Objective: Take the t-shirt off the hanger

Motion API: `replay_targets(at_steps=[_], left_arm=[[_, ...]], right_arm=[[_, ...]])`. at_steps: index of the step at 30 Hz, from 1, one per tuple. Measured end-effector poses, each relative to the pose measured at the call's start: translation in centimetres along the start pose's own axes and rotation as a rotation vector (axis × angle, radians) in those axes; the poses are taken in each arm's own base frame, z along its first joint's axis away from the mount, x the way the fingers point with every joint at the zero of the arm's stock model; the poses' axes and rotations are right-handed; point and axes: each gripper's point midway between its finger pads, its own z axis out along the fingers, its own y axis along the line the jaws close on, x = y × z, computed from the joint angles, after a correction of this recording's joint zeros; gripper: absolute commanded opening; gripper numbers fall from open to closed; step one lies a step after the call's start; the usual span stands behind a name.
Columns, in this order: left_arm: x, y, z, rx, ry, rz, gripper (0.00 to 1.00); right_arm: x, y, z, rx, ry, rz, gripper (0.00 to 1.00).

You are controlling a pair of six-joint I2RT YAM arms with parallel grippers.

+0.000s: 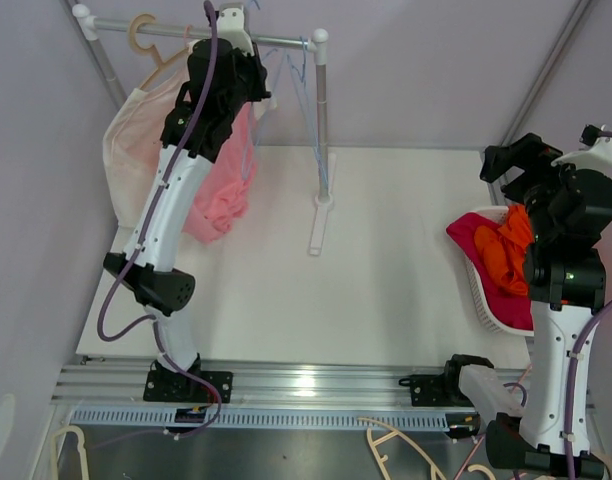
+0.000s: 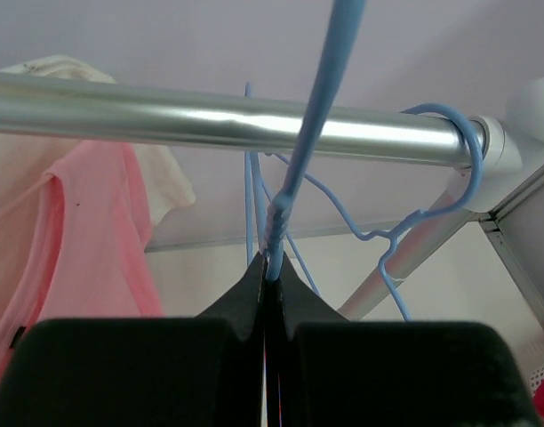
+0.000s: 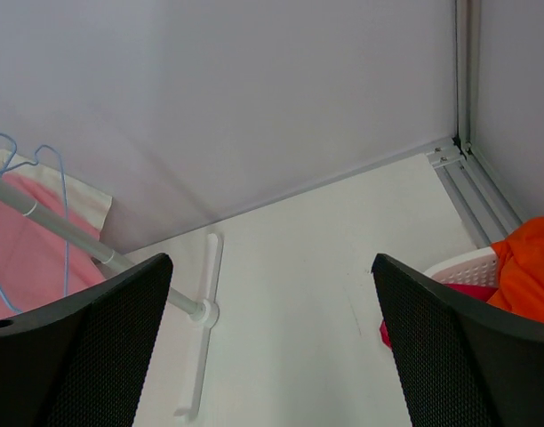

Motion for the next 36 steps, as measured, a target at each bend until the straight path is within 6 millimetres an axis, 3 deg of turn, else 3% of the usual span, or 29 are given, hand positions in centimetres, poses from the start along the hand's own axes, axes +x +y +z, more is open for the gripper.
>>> replay_targets(at_steps=[3,8,11,14,16,22,27,29,31,34,36], left_arm=[[0.6,-0.6,1.3,0.030,0.007,0.011,0.01],[4.6,-0.9,3.5,0.050,0.098,0.027,0.01],[6.6,-0.9,3.9,0.057,0.151,0.033,0.01],[6.8,-1.2,3.7,0.074,0.164,0.033,0.02],[6.6,-1.4,3.4,0.088,0.163,0.032,0.08],[3.7,-1.8,1.0,0.119,0.113,0.040,0.43],[-0.7,-1.6,-3.3,0.122,0.024,0.034,0.53],[-2.5,-1.2,-5.1,0.122,-0.014,0.029,0.61],[-3.9,-0.2,-6.4,0.106,-0.042,0.023,0.75],[-5.0,3.3,-7.8,0.047,-0.067,0.008,0.91],[-4.8,6.5,-8.2,-0.014,-0.067,-0.003,0.93]], right_arm=[[0.2,0.0,0.0,-0.004,0.005,-0.001,1.00],[0.5,0.2,-0.1,-0.016,0.011,0.000,0.99],[0.6,0.3,-0.2,-0.024,0.015,0.001,0.99],[0.5,0.5,-0.4,-0.033,0.013,0.000,1.00],[0.4,0.6,-0.5,-0.038,0.010,0.000,0.99],[0.9,0.7,-0.6,-0.046,0.030,0.001,0.99],[1.0,1.2,-0.7,-0.068,0.039,0.009,1.00],[1.1,1.3,-0.7,-0.073,0.043,0.013,0.99],[1.2,1.4,-0.7,-0.078,0.049,0.019,0.99],[1.4,1.6,-0.8,-0.086,0.058,0.024,1.00],[1.4,1.7,-0.9,-0.089,0.062,0.026,1.00]])
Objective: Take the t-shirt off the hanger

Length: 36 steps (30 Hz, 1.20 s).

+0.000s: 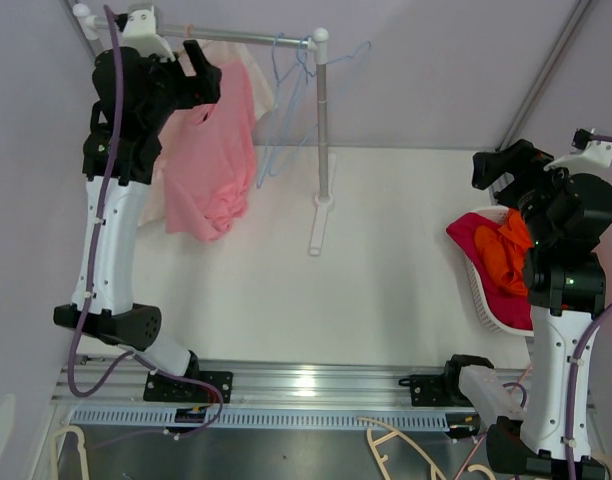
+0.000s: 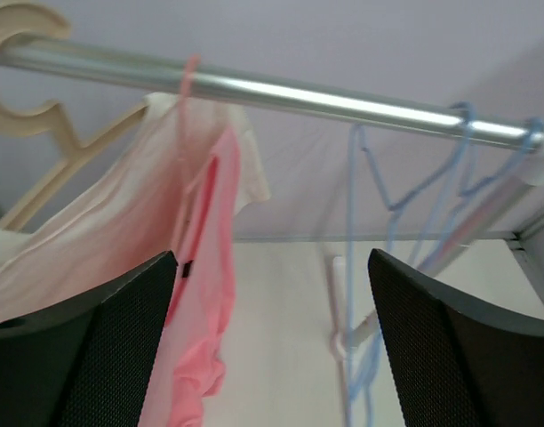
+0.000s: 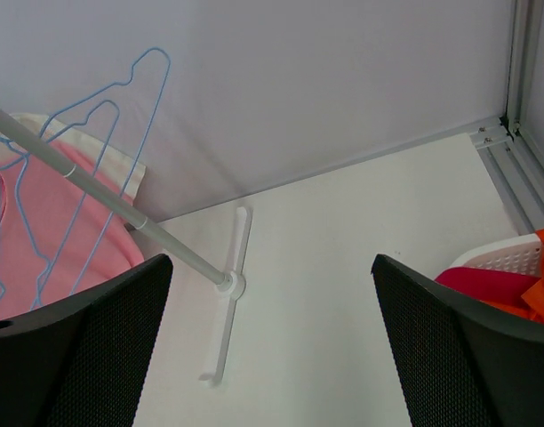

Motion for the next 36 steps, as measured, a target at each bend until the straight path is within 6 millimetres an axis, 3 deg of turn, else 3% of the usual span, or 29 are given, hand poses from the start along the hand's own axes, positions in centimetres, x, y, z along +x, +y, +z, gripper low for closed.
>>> replay_targets(at_steps=[4,6,7,8,9,15,19,24,27,28,30,36], left_arm=[[2.1,5.2,0.3,-0.109,0.044,-0.005,0.92],[3.1,6.6,0.8,-0.138,0.068,-0.009,0.84],[3.4,7.1,1.1,-0.145,0.076,-0.011,0.70],[3.6,7.5,1.4,-0.145,0.082,-0.018,0.64],[3.9,7.8,1.7,-0.143,0.088,-0.027,0.62],[3.7,9.8,4.3,-0.146,0.089,-0.074,0.74],[3.4,10.2,6.3,-0.119,0.081,-0.095,0.73],[4.8,9.8,8.8,-0.058,0.109,-0.127,0.59],[5.7,9.8,10.6,-0.030,0.121,-0.147,0.37],[6.3,9.8,11.1,-0.022,0.134,-0.157,0.17],[7.2,9.8,11.9,-0.007,0.147,-0.160,0.01],[6.8,9.1,12.3,0.037,0.131,-0.163,0.01]], right_arm=[[0.3,0.1,0.1,-0.006,0.012,0.002,0.99],[0.4,0.2,0.2,-0.010,0.018,0.003,1.00],[0.4,0.2,0.3,-0.010,0.021,0.003,1.00],[0.5,0.2,0.4,-0.011,0.024,0.003,1.00],[0.6,0.2,0.5,-0.012,0.028,0.004,1.00],[1.2,0.1,1.3,-0.011,0.052,0.005,1.00],[1.2,0.2,1.7,-0.011,0.059,0.005,0.99],[1.3,0.2,2.3,-0.009,0.065,0.001,1.00],[1.5,0.2,2.7,-0.007,0.070,-0.002,0.99],[1.5,0.3,2.8,-0.009,0.071,-0.002,1.00],[1.6,0.4,3.2,-0.011,0.071,-0.003,1.00],[1.8,1.0,3.8,-0.025,0.069,-0.006,1.00]])
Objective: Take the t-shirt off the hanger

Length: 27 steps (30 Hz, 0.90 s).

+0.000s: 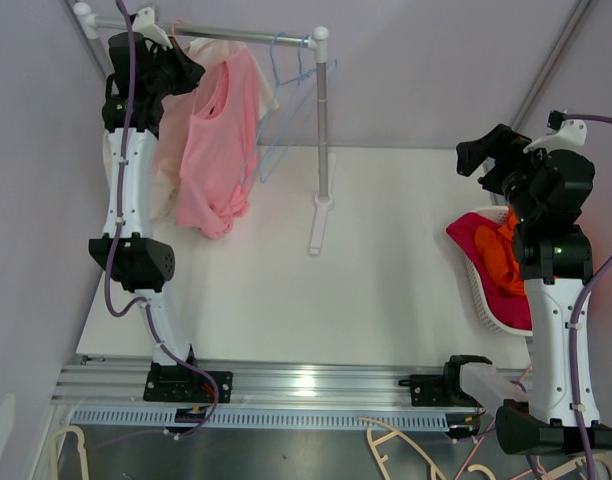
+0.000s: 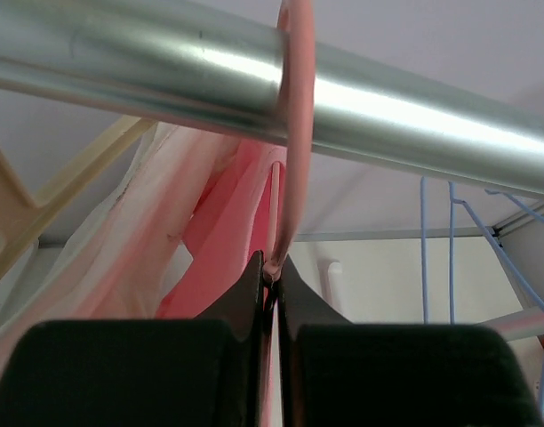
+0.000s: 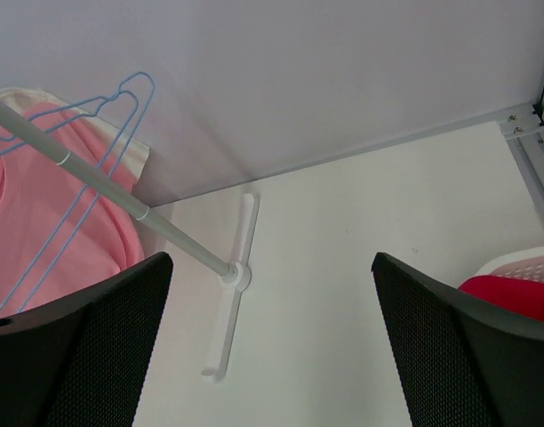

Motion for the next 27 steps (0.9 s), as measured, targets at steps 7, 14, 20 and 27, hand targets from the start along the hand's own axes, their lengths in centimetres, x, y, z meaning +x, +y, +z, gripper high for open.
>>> replay_targets(at_steps=[7,14,20,27], left_arm=[[-0.5,-1.2,-0.7,0.039,-0.006,-0.036,0.01],[-3.7,-4.8,-7.5,0.025,-0.106,-0.034,0.01],[-4.3,-9.9,-17.5,0.059,-0.236,-0.007,0.01],[-4.6,-12.8,-25.7,0.047,-0.317,-0.050,0.01]], right_arm=[[0.1,0.5,0.0,-0.009,-0.001,-0.003,0.99],[1.0,2.5,-0.1,-0.074,0.030,-0.011,0.99],[4.3,8.6,-1.9,-0.318,0.111,-0.065,1.00],[8.8,15.9,-6.5,-0.714,0.217,-0.098,0.99]])
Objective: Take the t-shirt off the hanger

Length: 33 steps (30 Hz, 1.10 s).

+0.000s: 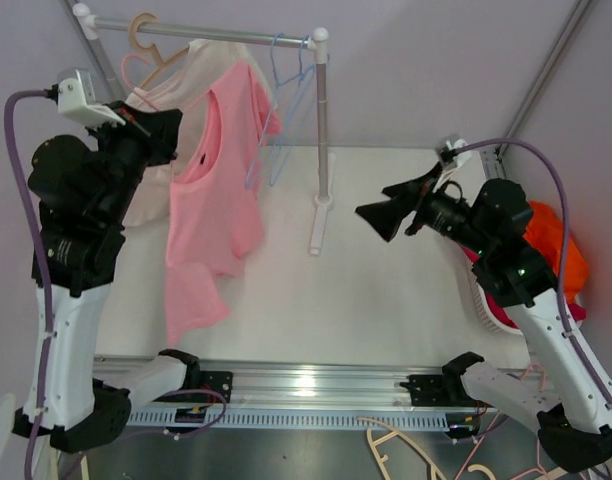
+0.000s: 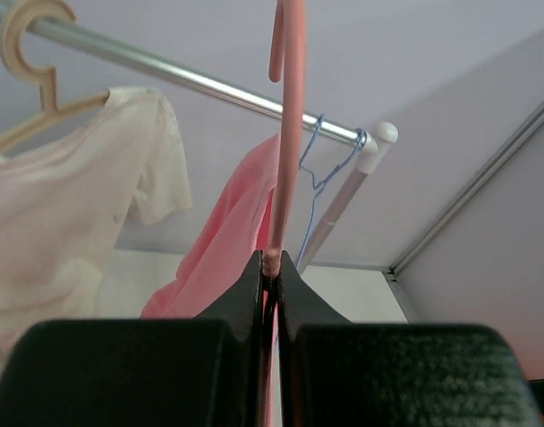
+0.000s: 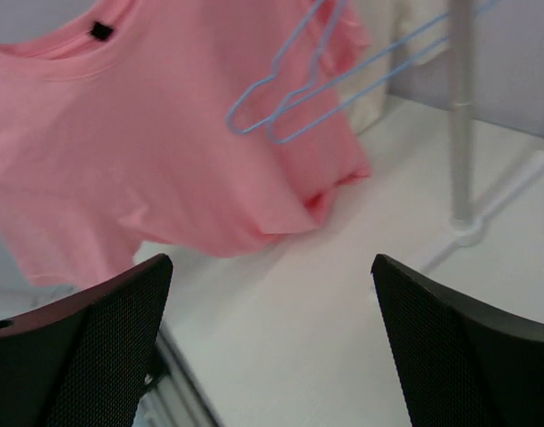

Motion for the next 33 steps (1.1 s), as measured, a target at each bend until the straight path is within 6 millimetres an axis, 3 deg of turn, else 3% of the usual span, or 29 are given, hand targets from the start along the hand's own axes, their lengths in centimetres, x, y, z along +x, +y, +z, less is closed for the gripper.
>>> replay_targets(at_steps=[3,7,9,15,19,22,25,26,28,29,33], left_arm=[[1.6,-0.4,-2.7,-0.020,0.040,-0.043,0.01],[5.2,-0.4,-6.3,-0.050,0.133,-0.085,0.01],[6.5,0.4,-7.3,-0.093,0.164,-0.095,0.01],[9.2,3.7,-8.6,-0.259,0.201,-0.102,0.01],[10.9,5.4,-8.9,-0.354,0.236,-0.087,0.01],[11.4,6.0,-9.0,-0.393,0.245,-0.081,0.01],[11.4,6.5,-9.4,-0.414,0.243,-0.082,0.01],[11.3,6.6,-9.6,-0.418,0.240,-0.083,0.01],[11.1,6.6,-9.8,-0.417,0.233,-0.085,0.01],[11.0,6.7,-9.9,-0.416,0.232,-0.082,0.01],[11.1,6.6,-9.8,-0.408,0.240,-0.062,0.01]], right_arm=[[2.5,4.9,0.4,-0.190,0.056,-0.011,0.99],[7.3,12.8,0.2,-0.429,0.141,-0.075,0.99],[10.5,17.2,-0.6,-0.559,0.200,-0.103,0.99],[17.8,26.6,0.0,-0.737,0.250,-0.203,1.00],[23.9,30.3,2.1,-0.722,0.270,-0.256,1.00],[27.4,31.3,4.3,-0.666,0.256,-0.289,0.99],[29.2,31.4,6.6,-0.591,0.223,-0.314,0.99],[29.3,31.4,7.2,-0.569,0.211,-0.318,0.62],[29.0,31.5,8.3,-0.536,0.180,-0.325,0.11],[28.7,31.6,8.6,-0.522,0.166,-0.325,0.00],[27.7,32.2,8.3,-0.506,0.140,-0.313,0.00]])
